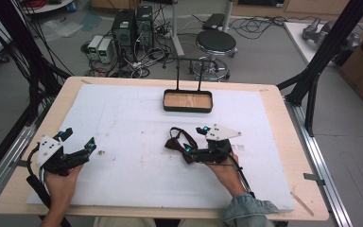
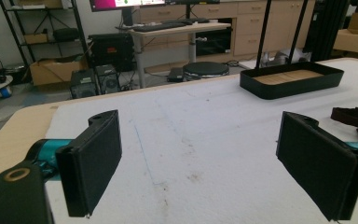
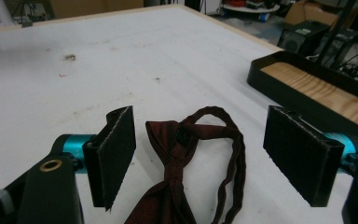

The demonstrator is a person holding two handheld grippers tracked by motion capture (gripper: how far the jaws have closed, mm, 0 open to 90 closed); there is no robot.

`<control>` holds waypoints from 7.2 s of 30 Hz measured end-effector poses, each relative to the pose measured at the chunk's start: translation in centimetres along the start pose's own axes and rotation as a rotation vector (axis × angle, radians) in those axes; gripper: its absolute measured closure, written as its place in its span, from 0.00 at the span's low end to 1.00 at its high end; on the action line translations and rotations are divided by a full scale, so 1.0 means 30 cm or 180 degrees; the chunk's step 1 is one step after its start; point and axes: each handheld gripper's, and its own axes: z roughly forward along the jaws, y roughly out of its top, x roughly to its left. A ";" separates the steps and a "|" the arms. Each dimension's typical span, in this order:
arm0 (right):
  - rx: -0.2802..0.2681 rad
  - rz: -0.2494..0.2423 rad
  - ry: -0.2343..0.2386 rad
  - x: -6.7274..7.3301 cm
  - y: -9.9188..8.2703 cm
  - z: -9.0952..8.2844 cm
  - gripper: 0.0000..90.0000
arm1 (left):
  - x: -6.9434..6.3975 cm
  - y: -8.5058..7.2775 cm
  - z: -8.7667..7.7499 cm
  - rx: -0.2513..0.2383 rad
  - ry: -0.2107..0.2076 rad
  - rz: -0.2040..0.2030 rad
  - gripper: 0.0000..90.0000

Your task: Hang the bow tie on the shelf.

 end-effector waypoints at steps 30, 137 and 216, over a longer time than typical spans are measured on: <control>0.0768 -0.0092 0.0187 0.014 -0.071 0.179 0.51 | -0.003 0.000 0.001 -0.0005 -0.0012 0.0012 0.16; -0.0176 0.0067 -0.0828 -0.359 0.228 -0.106 0.84 | -0.009 -0.003 0.008 0.0030 -0.0046 0.0054 0.16; 0.0099 0.0613 -0.1339 -0.547 0.113 0.210 0.82 | -0.013 -0.011 0.019 0.0073 -0.0115 0.0078 0.16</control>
